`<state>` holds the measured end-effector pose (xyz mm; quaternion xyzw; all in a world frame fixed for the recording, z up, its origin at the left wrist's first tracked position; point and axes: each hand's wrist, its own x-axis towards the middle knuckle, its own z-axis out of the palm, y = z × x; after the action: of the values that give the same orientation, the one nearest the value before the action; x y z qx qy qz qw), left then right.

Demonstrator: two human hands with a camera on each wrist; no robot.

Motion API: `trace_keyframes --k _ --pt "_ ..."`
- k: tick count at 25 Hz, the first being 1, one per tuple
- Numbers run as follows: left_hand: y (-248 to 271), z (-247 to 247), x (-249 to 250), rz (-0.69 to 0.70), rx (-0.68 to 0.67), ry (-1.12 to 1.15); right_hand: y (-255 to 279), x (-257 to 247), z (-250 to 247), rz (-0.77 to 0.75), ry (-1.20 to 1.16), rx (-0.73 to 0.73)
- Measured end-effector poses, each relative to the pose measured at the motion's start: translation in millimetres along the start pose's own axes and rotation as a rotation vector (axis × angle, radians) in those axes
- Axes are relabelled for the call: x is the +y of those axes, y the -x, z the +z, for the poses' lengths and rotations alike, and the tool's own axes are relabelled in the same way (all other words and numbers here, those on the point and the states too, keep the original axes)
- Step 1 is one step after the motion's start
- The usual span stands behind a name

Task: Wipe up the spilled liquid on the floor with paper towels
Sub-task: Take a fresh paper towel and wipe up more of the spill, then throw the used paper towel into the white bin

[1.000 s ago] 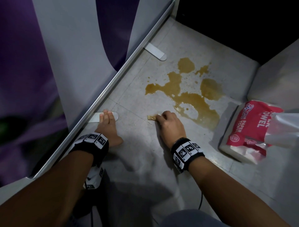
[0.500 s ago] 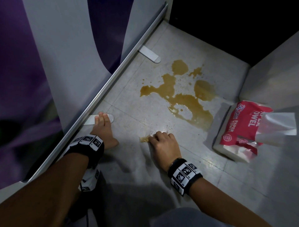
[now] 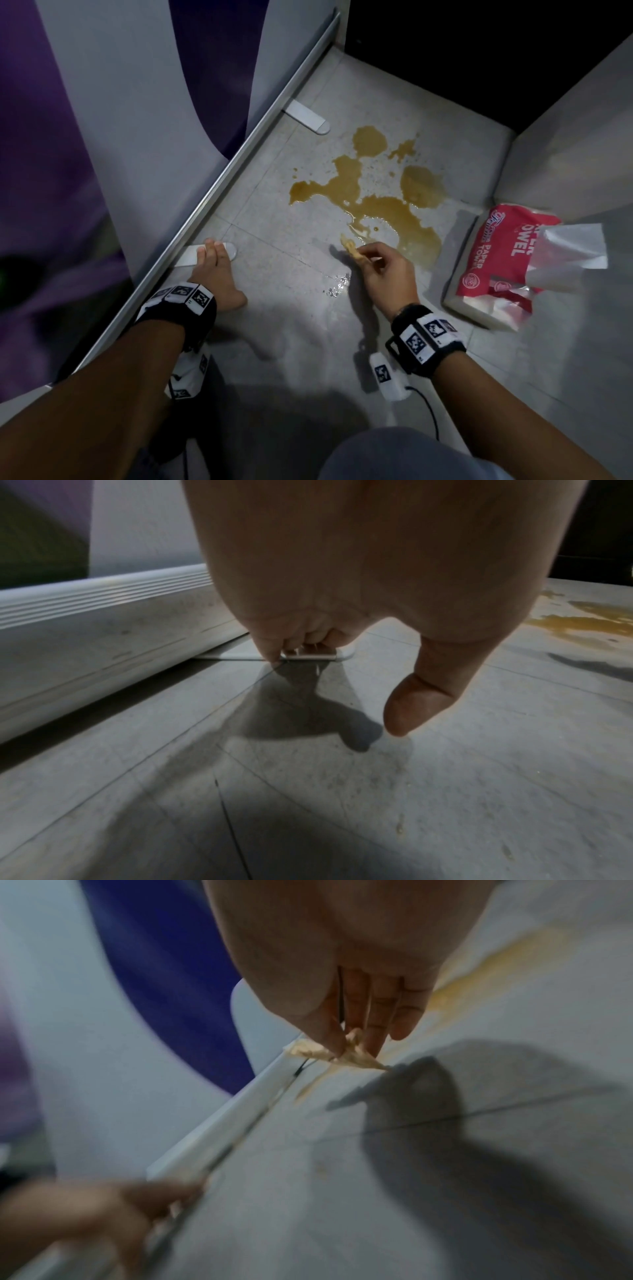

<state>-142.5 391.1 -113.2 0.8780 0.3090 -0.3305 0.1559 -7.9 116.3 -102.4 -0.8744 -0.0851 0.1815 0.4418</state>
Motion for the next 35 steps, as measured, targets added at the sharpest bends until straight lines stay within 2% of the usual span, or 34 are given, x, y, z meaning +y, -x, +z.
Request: trace_keyframes --k 2,3,6,11,13,16,18,19,21,23,25,28,31,35 --pt "0.8 -1.8 0.6 -0.004 -0.015 0.011 2.9 10.3 3.7 -0.215 0.334 -0.005" --pt "0.4 -2.0 0.6 -0.006 -0.018 0.018 6.2 15.1 9.5 -0.286 0.405 -0.018" --pt "-1.2 -0.8 -0.8 -0.004 -0.021 0.019 22.4 15.5 30.0 -0.4 0.478 -0.063" --pt "-2.2 0.7 -1.5 -0.005 -0.018 0.011 47.0 2.2 70.3 -0.478 0.505 -0.164" --pt "-2.7 -2.0 -1.3 -0.01 -0.016 0.009 45.7 -5.4 74.4 -0.372 0.361 -0.251" --pt "-1.8 -7.9 1.4 -0.023 -0.034 -0.017 41.4 -22.0 58.2 0.008 -0.075 -0.272" --pt "-3.7 -17.6 4.8 -0.066 -0.055 -0.07 30.6 -32.0 35.8 0.221 -0.367 -0.192" --pt "-6.6 -26.6 8.5 -0.077 -0.043 -0.086 21.3 -35.5 19.9 0.262 -0.441 -0.145" --pt "-8.3 -47.1 19.6 -0.099 -0.064 -0.135 2.0 -43.6 -17.8 0.234 -0.495 -0.081" --pt "-6.2 -62.8 37.4 -0.056 -0.143 -0.218 -13.6 -57.4 -56.9 0.164 -0.512 -0.023" --pt "5.8 -82.2 70.6 0.014 -0.107 -0.213 -24.5 -75.8 -98.0 0.116 -0.545 0.021" --pt "30.8 -122.6 144.9 0.189 0.03 -0.167 -37.2 -107.2 -162.7 0.021 -0.595 0.094" --pt "52.9 -165.8 227.0 0.414 0.15 -0.144 -51.4 -132.2 -225.9 -0.113 -0.583 0.234" --pt "92.8 -204.2 344.4 0.69 0.324 -0.111 -71.5 -138.3 -314.9 -0.255 -0.461 0.58"
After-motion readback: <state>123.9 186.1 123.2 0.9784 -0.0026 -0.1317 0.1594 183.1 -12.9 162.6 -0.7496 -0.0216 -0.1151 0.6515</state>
